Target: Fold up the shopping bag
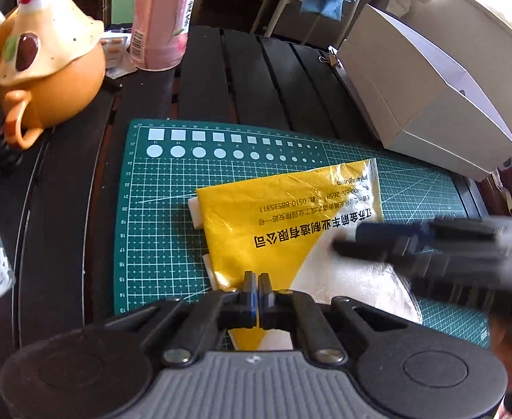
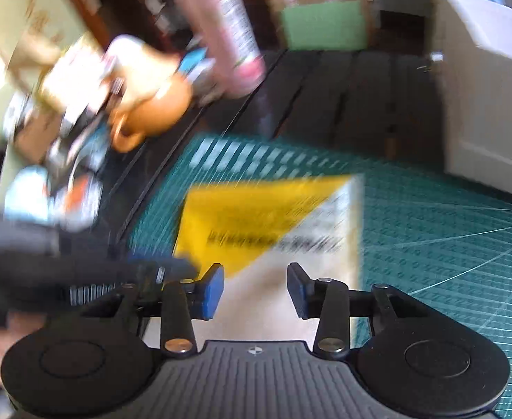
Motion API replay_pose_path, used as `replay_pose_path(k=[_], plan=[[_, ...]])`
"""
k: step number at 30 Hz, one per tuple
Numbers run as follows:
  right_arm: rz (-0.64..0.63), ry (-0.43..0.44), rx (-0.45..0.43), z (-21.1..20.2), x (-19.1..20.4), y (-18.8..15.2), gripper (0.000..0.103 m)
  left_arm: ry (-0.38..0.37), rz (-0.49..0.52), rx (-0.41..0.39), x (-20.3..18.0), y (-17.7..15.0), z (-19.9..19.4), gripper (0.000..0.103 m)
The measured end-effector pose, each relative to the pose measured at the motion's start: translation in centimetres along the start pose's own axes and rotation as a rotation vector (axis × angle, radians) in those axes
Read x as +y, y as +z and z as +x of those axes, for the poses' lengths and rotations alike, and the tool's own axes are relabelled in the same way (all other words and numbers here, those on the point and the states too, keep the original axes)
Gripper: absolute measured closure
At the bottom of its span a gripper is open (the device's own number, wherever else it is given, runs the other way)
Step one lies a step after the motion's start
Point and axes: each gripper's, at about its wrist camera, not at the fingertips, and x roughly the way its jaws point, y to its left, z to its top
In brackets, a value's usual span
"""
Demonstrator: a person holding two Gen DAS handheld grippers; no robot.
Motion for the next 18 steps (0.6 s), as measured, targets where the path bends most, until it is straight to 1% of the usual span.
replay_pose_path(k=[3, 5, 10, 11, 12, 17, 18], plan=[[0.014, -0.023, -0.037, 0.4, -0.8, 0.5, 0.095, -0.008, -0.006, 0.002, 0.2, 0.0, 0.0, 0.101], [0.036, -0.019, -0.049, 1.1, -1.2, 0.8, 0.096, -0.010, -0.002, 0.000, 0.2, 0.0, 0.0, 0.101], [0.053, -0.023, -0.035, 3.2, -1.8, 0.8, 0.097, -0.013, 0.001, 0.000, 0.3, 0.0, 0.0, 0.101], [0.050, -0.023, -0.031, 3.5, -1.9, 0.7, 0.102, -0.015, 0.000, 0.000, 0.3, 0.0, 0.0, 0.101], [0.051, -0.022, -0.034, 3.5, -2.0, 0.7, 0.103, -0.017, -0.001, 0.000, 0.3, 0.0, 0.0, 0.101], [0.126, 0.045, -0.038, 3.4, -3.7, 0.7, 0.103, -0.027, -0.006, 0.002, 0.5, 0.1, 0.0, 0.101], [0.116, 0.059, -0.042, 3.1, -3.6, 0.7, 0.098, -0.029, -0.007, 0.002, 0.5, 0.1, 0.0, 0.101]])
